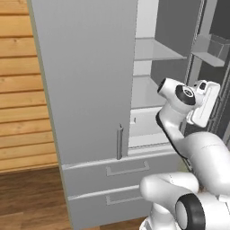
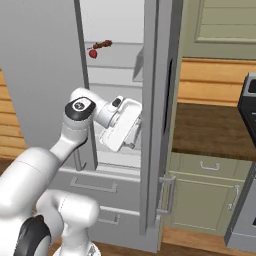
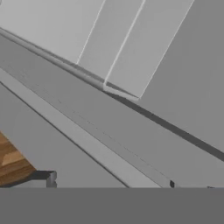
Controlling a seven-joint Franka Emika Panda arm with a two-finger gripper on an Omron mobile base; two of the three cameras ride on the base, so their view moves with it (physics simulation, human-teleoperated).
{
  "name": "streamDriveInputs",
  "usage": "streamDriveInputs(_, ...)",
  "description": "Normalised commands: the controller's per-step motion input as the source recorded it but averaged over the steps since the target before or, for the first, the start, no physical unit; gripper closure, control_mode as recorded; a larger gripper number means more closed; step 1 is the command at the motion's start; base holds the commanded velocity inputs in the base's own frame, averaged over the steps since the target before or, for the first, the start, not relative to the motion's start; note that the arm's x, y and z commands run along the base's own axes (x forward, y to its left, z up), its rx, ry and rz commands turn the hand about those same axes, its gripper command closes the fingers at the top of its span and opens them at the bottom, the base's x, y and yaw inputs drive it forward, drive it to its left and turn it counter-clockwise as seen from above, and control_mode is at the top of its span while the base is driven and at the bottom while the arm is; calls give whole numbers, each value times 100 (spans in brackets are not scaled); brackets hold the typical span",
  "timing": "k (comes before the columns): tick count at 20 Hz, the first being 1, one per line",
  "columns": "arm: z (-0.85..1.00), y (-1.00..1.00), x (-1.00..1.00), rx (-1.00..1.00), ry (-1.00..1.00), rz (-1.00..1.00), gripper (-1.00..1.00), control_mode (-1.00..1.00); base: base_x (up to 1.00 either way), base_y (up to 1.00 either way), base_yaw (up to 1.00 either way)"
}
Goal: Take the strawberry from the fridge and place it on top of the pancake, located on the dining counter.
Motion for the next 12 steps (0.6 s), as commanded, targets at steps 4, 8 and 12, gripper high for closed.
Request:
streamDriveInputs(4,0,-30,0,0,0,0,-100,-100,0,0,0)
streamDriveInputs(8,0,-38,0,0,0,-4,-100,-100,0,0,0)
streamDriveInputs(12,0,5,0,1,-5,0,-100,-100,0,0,0)
